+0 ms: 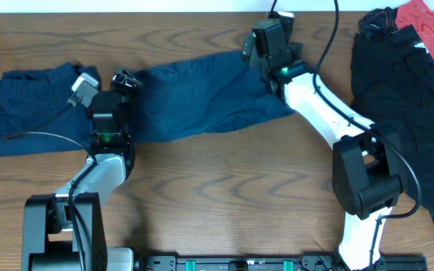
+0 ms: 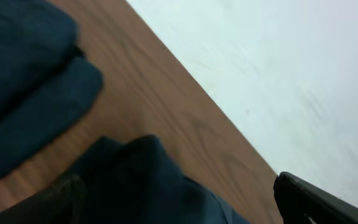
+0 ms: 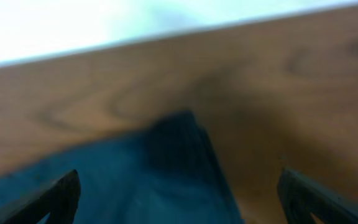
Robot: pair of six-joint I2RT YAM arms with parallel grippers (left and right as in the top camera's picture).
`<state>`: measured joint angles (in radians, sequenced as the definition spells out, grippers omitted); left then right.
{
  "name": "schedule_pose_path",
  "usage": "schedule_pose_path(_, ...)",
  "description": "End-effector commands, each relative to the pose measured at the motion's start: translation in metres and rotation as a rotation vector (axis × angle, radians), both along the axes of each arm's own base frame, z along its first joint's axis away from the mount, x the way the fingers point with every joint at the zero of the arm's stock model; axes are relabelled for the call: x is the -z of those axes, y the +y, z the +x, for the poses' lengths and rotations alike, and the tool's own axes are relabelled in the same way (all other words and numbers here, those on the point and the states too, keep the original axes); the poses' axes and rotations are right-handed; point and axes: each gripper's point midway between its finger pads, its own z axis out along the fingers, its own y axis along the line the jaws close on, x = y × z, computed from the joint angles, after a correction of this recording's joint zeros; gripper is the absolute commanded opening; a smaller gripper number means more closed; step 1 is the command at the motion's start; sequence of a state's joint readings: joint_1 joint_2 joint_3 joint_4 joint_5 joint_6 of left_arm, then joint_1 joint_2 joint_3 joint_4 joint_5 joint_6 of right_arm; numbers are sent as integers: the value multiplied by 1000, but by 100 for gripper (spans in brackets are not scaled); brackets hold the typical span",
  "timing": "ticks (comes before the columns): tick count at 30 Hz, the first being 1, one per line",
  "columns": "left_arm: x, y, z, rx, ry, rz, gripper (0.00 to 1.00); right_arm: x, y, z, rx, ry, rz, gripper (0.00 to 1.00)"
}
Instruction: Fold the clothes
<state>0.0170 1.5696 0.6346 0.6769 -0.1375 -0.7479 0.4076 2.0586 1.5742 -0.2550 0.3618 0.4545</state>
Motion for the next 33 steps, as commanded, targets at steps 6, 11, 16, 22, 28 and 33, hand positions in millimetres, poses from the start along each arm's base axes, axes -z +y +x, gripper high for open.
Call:
schedule_pose_path(6, 45, -26, -17, 169, 229, 2, 98, 35, 29, -51, -293, 288, 33, 95)
schedule_pose_path(11, 74, -28, -38, 178, 374, -16, 98, 62, 19, -84, -300, 447, -6, 91)
schedule_pose_path(16, 97, -28, -60, 176, 502, -24, 98, 87, 5, -112, -286, 569, -35, 80)
schedule_pose_path(22, 120, -28, -77, 176, 604, -35, 98, 128, -13, -140, -265, 654, -61, 79)
schedule_pose_path(28, 146, -29, -100, 178, 733, -46, 98, 146, -52, -163, -124, 734, -132, 53)
schedule_pose_path(33, 155, -29, -117, 177, 813, -54, 98, 143, -99, -176, 83, 793, -187, 53)
